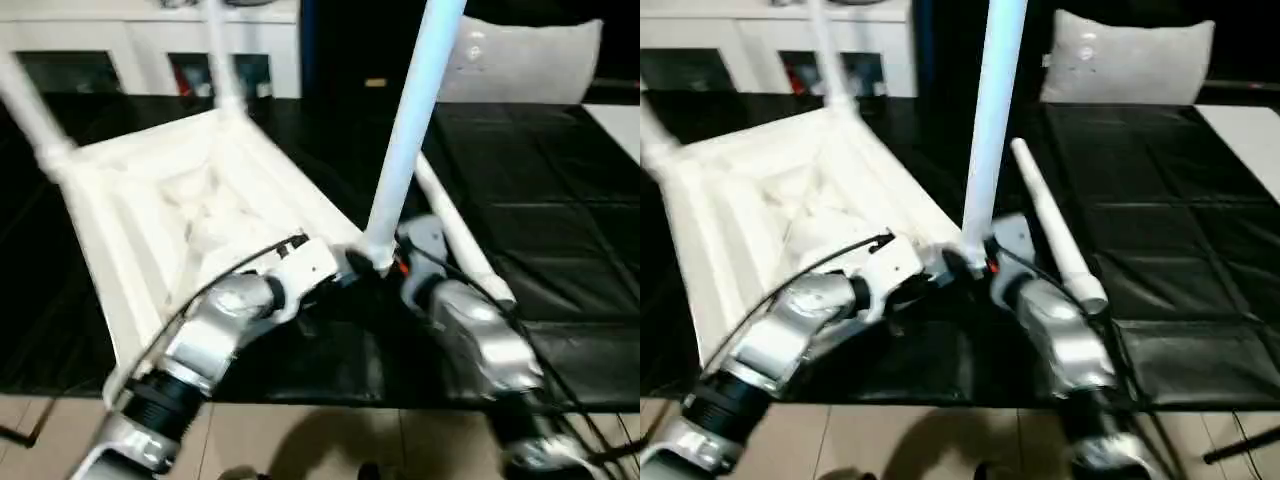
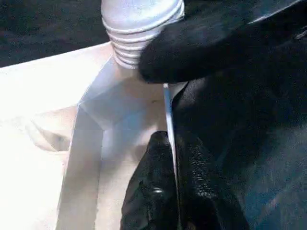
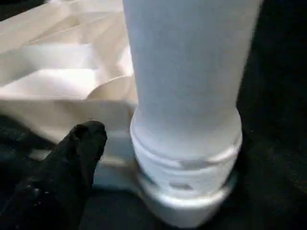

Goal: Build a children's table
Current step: Rotate leg to tighten

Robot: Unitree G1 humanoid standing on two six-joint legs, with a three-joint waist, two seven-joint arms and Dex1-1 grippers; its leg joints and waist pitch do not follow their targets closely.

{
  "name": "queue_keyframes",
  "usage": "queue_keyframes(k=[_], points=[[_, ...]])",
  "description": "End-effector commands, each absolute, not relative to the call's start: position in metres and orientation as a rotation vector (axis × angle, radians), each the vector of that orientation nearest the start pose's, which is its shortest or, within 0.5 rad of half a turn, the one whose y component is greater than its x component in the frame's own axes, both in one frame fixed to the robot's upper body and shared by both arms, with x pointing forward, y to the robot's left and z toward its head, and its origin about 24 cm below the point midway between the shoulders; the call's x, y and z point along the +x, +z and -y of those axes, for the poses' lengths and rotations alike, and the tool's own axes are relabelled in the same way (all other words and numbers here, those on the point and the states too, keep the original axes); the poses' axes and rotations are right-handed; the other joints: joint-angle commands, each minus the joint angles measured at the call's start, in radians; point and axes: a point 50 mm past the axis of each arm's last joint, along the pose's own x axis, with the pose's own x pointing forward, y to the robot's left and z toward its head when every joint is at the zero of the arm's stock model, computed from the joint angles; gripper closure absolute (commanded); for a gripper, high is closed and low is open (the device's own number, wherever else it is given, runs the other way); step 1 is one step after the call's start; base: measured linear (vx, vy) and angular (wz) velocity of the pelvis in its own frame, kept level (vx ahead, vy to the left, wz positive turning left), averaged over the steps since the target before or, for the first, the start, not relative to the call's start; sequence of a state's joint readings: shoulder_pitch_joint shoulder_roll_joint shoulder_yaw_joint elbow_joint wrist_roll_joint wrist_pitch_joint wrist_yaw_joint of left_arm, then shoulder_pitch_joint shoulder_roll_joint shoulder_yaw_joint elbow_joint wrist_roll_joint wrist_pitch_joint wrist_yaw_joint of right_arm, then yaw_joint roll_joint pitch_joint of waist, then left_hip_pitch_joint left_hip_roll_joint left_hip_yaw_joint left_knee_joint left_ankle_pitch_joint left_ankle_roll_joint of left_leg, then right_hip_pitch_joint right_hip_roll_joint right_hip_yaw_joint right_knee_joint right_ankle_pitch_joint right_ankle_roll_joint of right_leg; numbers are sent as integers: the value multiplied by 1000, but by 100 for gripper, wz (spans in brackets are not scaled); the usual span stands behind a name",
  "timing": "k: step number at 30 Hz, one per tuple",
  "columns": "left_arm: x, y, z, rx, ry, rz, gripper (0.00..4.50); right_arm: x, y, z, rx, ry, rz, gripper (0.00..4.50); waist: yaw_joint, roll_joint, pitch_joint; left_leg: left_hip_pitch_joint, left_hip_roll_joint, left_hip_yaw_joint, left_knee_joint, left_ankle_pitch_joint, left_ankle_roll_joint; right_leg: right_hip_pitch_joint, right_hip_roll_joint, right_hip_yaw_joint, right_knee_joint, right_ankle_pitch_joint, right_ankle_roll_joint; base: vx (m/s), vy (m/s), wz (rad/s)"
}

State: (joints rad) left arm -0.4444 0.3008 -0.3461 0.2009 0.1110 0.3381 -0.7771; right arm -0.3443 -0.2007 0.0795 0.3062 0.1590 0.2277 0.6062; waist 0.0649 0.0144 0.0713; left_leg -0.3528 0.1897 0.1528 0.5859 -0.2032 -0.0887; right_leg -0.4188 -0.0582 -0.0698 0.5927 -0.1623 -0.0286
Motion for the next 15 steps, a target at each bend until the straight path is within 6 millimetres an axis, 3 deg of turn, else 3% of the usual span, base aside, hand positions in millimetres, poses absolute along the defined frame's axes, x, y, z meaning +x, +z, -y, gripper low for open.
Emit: queue_keyframes(k=[1, 8, 15], points=[[304, 73, -95, 540, -1084, -260, 450, 299, 52, 136, -45, 811, -197, 5, 4, -1, -62, -6, 27, 1, -67, -163, 66, 66, -72, 47, -79, -308, -153, 0, 0, 0], [290, 63, -104, 612, -1314, -301, 450, 294, 68, 165, -118, 967, -197, 5, 19, -2, -65, -5, 29, 3, -63, -134, 88, 67, -73, 48, -72, -270, -172, 0, 0, 0], [282, 62, -109, 643, -1461, -335, 450, 285, 68, 163, -216, 1126, -241, 5, 33, -5, -65, -3, 33, 4, -64, -139, 79, 65, -76, 48, -71, -285, -180, 0, 0, 0]])
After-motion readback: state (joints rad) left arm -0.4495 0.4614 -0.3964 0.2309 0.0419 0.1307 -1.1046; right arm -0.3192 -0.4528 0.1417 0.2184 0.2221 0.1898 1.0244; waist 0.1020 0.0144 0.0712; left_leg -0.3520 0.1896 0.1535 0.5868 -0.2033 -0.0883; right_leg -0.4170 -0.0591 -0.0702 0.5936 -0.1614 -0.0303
